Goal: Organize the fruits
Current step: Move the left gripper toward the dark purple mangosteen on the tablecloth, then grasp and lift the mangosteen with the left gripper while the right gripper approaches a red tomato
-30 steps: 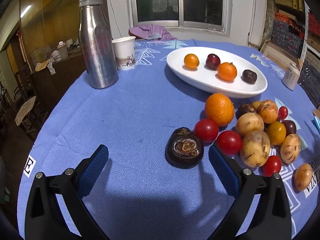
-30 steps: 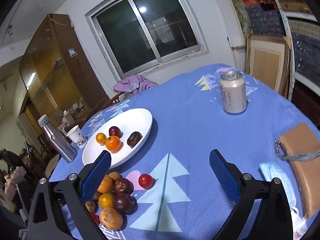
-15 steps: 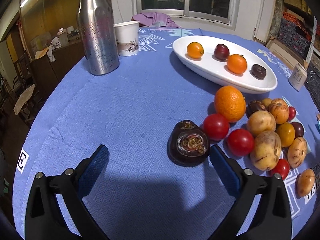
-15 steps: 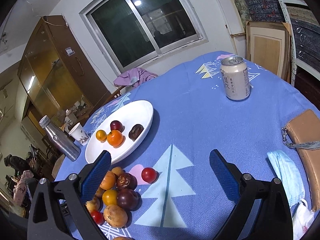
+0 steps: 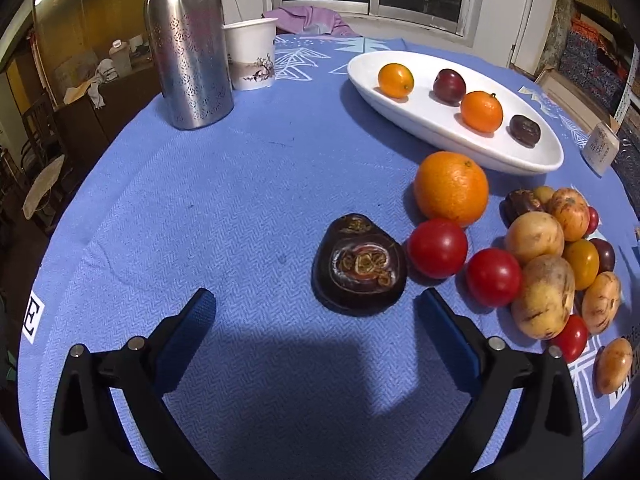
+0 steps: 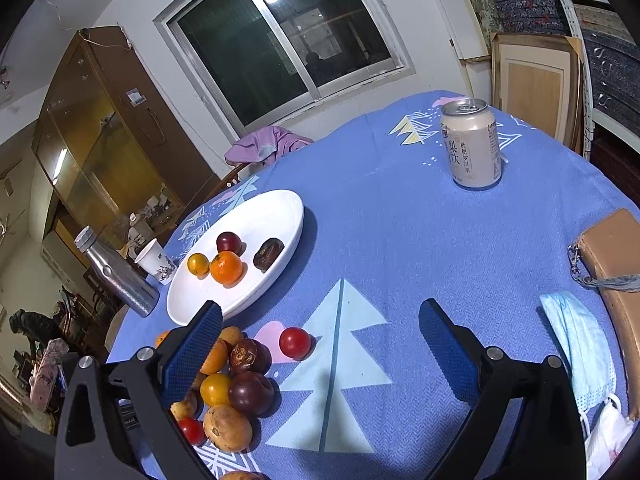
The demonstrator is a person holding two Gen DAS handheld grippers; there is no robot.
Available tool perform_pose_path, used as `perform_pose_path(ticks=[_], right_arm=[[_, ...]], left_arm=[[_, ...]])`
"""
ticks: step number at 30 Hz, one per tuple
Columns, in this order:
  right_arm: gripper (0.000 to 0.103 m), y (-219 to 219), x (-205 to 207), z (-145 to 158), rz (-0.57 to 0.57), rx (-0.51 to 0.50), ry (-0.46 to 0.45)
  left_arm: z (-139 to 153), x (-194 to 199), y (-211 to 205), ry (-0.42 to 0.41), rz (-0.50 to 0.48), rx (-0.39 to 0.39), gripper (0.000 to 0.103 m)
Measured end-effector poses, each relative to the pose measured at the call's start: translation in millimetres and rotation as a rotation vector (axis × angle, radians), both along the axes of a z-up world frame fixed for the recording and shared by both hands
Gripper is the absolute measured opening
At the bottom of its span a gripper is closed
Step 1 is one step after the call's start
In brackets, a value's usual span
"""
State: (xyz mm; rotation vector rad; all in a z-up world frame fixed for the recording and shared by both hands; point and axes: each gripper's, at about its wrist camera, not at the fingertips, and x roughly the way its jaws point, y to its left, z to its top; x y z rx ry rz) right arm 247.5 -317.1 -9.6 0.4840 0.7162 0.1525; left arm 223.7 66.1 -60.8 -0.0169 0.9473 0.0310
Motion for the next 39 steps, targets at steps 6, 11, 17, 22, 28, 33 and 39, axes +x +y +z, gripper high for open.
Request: perform_pose_path(ticks=[6, 11, 17, 22, 28, 33, 39], right_arm=[[0.100, 0, 1, -1, 0.002, -0.002, 0.008], [0.100, 1, 0, -2, 0.006, -0.005, 0.014], [0.100, 2, 0, -2, 0.007, -0.007, 0.016], [0.100, 2, 0, -2, 0.008, -0.008, 0.018], [0.100, 3, 0, -3, 0.011, -0.010, 0.022], [0.100, 4, 0, -3, 0.013, -0.009, 0.024], [0.100, 6, 1, -2, 0.017, -0.012, 0.021]], left_arm=[[-1, 0, 1, 0.000, 0.000, 0.002, 0.099], [5, -4, 3, -0.035, 0.007, -0.003, 0.099], [25, -16, -4, -0.175, 0.014, 0.100, 0.099], [23, -13, -6, -0.145, -0.019, 0.076, 0.099], [14, -7, -4, -0.096, -0.016, 0.061, 0.099], [13, -2, 13, -0.083, 0.070, 0.059, 0.099], [16, -6, -4, -0.111, -0.023, 0.088, 0.099]])
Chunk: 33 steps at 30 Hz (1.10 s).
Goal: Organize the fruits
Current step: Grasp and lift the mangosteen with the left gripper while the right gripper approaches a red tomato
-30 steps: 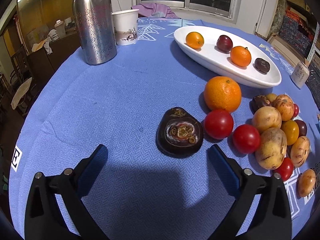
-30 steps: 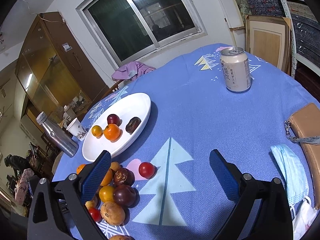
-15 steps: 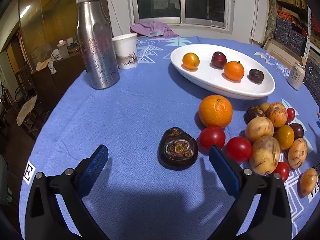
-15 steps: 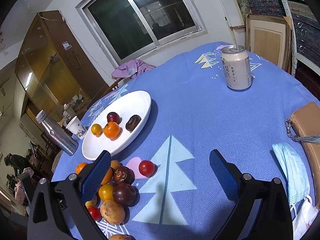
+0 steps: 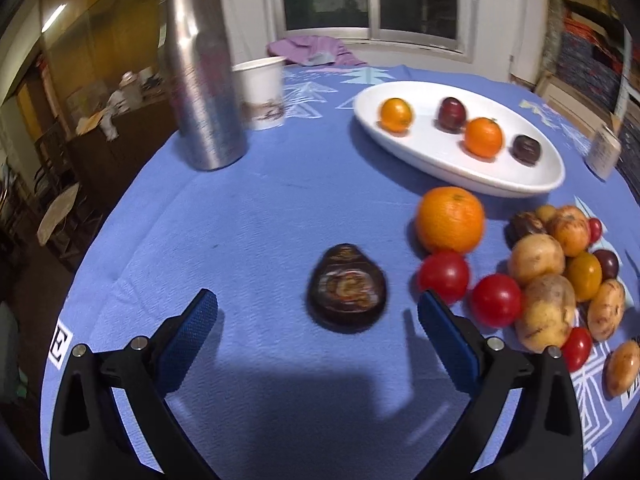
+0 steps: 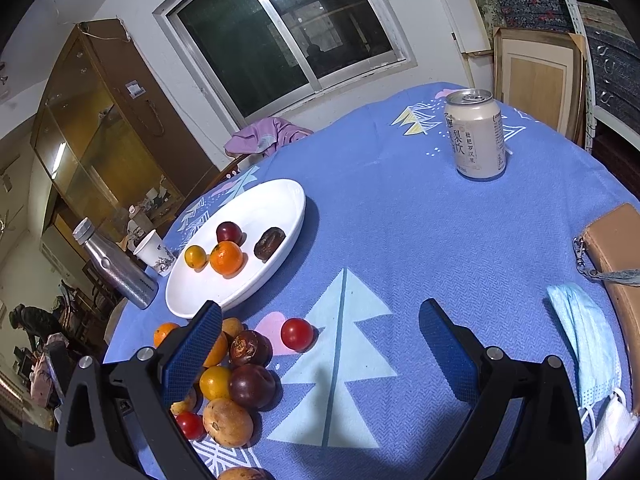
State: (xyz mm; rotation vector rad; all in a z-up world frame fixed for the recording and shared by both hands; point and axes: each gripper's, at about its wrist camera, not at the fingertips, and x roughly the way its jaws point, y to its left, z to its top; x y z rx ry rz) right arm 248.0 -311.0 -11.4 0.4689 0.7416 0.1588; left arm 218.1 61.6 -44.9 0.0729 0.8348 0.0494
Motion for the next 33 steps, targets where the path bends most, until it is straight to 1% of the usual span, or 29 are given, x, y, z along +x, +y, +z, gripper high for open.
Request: perform_pose_path(ticks=[1, 3, 4, 5, 6, 7, 9, 12, 13, 15, 18, 22, 25, 26, 28, 30, 33], right_arm=[[0.100, 1, 0, 0, 0.001, -0.002, 0.001], [0.100, 1, 1, -1, 0.002, -0.003, 0.005], [0.100, 1, 1, -1, 0.002, -0.004, 0.006], [0.100, 2, 1, -1, 0.003, -0.006, 0.006], [0.100, 2, 1, -1, 0.003, -0.006, 0.005], [0.100, 2, 1, -1, 0.002, -0.007, 0.007], [0.100, 3, 1, -2, 0.004, -0.008, 0.009], [0.100, 3, 1, -2, 0.005, -0.010, 0.008], [0.100, 4, 1, -2, 0.006, -0.011, 0.009], [0.100, 4, 1, -2, 0.009, -0.011, 0.012], [0.100, 6, 2, -3, 0.018, -0.020, 0.015], [0.100, 10, 3, -3, 0.047, -0.033, 0.015], [0.099, 17, 3, -3, 0.077, -0.100, 0.025], [0.098, 20, 4, -4, 0.092, -0.124, 0.032], [0.087, 26, 6, -7, 0.119, -0.153, 0.044], [0.082, 32, 8, -11, 0.148, -0.178, 0.060], [0.077, 37, 8, -15, 0.164, -0.205, 0.067]], left_arm=[[0, 0, -3, 0.003, -0.020, 0.002, 0.098], [-1, 2, -4, 0.012, -0.034, -0.017, 0.093], [-1, 3, -1, 0.014, -0.033, -0.039, 0.082], [-1, 5, 2, 0.019, -0.030, -0.058, 0.068], [-3, 7, 4, 0.034, -0.028, -0.079, 0.062], [-6, 11, 7, 0.056, -0.028, -0.102, 0.054], [-7, 11, 7, 0.056, -0.024, -0.118, 0.054], [-9, 13, 5, 0.059, -0.021, -0.107, 0.054], [-9, 14, 6, 0.059, -0.017, -0.109, 0.052], [-9, 17, 9, 0.053, -0.010, -0.125, 0.043], [-8, 18, 13, 0.047, -0.010, -0.145, 0.043], [-3, 12, 9, 0.015, -0.026, -0.131, 0.043], [3, 5, 8, -0.016, -0.028, -0.127, 0.043], [5, 3, 8, -0.026, -0.030, -0.131, 0.043], [9, 0, 7, -0.040, -0.035, -0.130, 0.043], [11, -3, 5, -0.050, -0.043, -0.128, 0.043], [12, -6, 4, -0.053, -0.052, -0.128, 0.043]])
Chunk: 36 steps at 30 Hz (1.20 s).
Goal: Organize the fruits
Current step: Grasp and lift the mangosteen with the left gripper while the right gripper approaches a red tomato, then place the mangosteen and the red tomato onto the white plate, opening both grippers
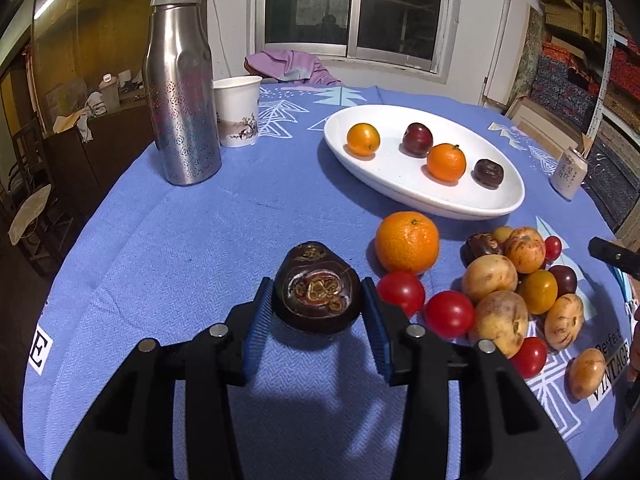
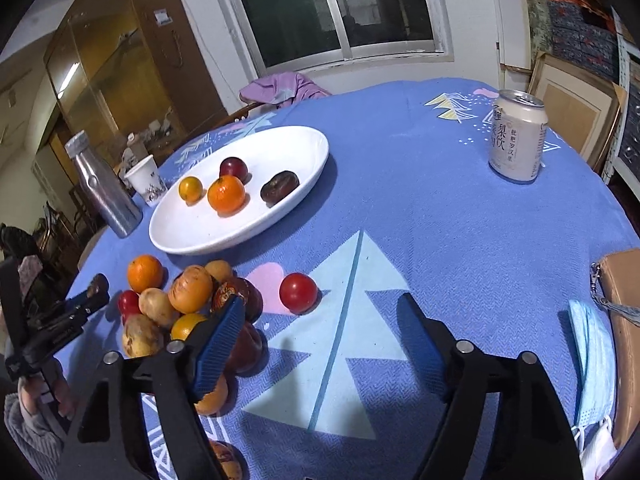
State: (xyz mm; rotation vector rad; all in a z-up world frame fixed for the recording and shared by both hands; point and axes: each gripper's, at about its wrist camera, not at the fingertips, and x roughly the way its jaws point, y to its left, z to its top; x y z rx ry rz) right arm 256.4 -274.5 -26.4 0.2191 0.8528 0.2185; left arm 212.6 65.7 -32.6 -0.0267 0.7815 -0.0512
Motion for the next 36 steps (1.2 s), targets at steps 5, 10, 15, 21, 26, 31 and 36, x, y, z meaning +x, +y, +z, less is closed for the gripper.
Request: perform_pose_path(ticks=[5, 10, 15, 21, 26, 31, 36], right_arm=[[0.050, -1, 15, -10, 0.021, 0.089, 0.049], [0.044, 8, 26, -17, 0.036, 0.140, 0.088], [0.041, 14, 32, -20, 0.032, 0.121, 0.090], [0.033, 20, 43, -32, 0.026, 0.082, 0.121], [0.026, 23, 40, -32, 0.028, 0.064, 0.097], [0.026, 11, 32, -25, 0.010, 0.127, 0.075], [0.026, 0, 12, 3, -0.003, 0.183, -0.025]], left_arm=[[0, -3, 1, 0.000, -0.005, -0.004, 0.043], [0, -3, -1, 0.003, -0.011, -0.003, 0.043], [-2, -1, -2, 0.015, -0.017, 0.005, 0.043], [-4, 2, -2, 0.026, -0.012, 0.006, 0.043], [-9, 7, -1, 0.046, -0.007, 0.006, 0.043], [-8, 7, -2, 0.035, -0.012, -0.005, 0.043], [15, 7, -5, -0.007, -0.022, -0.068, 0.043]])
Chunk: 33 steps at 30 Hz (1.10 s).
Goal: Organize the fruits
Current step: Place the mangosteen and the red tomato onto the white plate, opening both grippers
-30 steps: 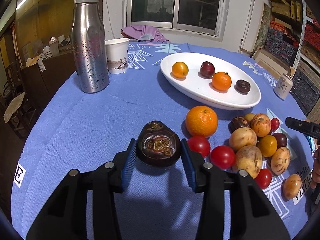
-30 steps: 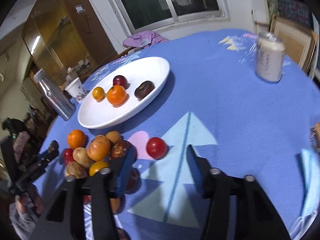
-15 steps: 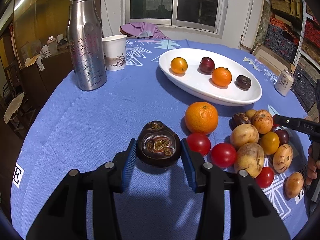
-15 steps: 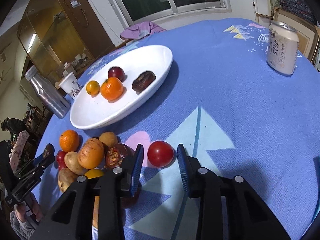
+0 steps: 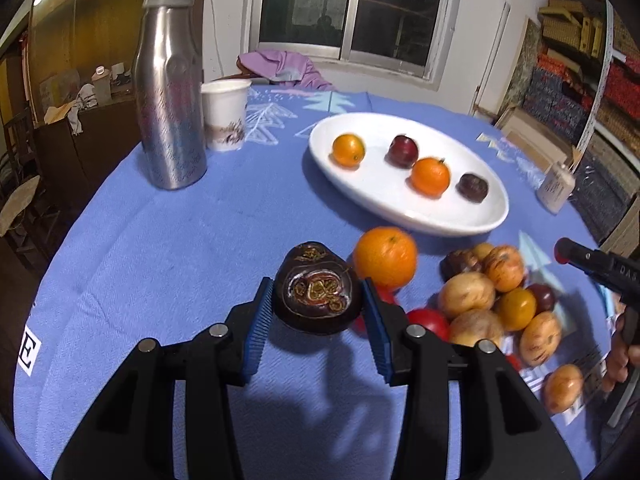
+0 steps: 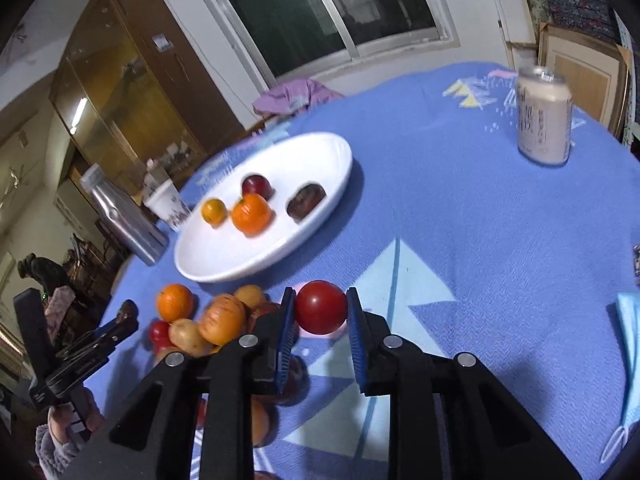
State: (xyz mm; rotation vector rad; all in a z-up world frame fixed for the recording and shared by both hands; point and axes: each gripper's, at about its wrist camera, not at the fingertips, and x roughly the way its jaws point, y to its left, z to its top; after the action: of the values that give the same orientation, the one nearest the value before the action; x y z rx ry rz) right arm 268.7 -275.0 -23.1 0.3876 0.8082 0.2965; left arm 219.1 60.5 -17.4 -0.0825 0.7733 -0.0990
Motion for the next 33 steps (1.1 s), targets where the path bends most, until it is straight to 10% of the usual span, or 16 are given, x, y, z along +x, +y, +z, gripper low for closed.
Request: perform_pose_path(ticks=[9, 20, 33], right_arm=[[0.025, 22, 32, 71, 0.053, 0.036, -0.101], [0.028, 80, 84, 7, 0.125, -0.076, 0.029], [0.081, 45, 43, 41, 0.059, 0.011, -0.056]], left_arm=[[54, 52, -63, -0.073, -0.082, 0.030, 0.043], [3, 101, -83, 0.038, -0.108, 0.044, 0.045], [35, 66, -57, -0.098, -0.040, 0.050, 0.090]])
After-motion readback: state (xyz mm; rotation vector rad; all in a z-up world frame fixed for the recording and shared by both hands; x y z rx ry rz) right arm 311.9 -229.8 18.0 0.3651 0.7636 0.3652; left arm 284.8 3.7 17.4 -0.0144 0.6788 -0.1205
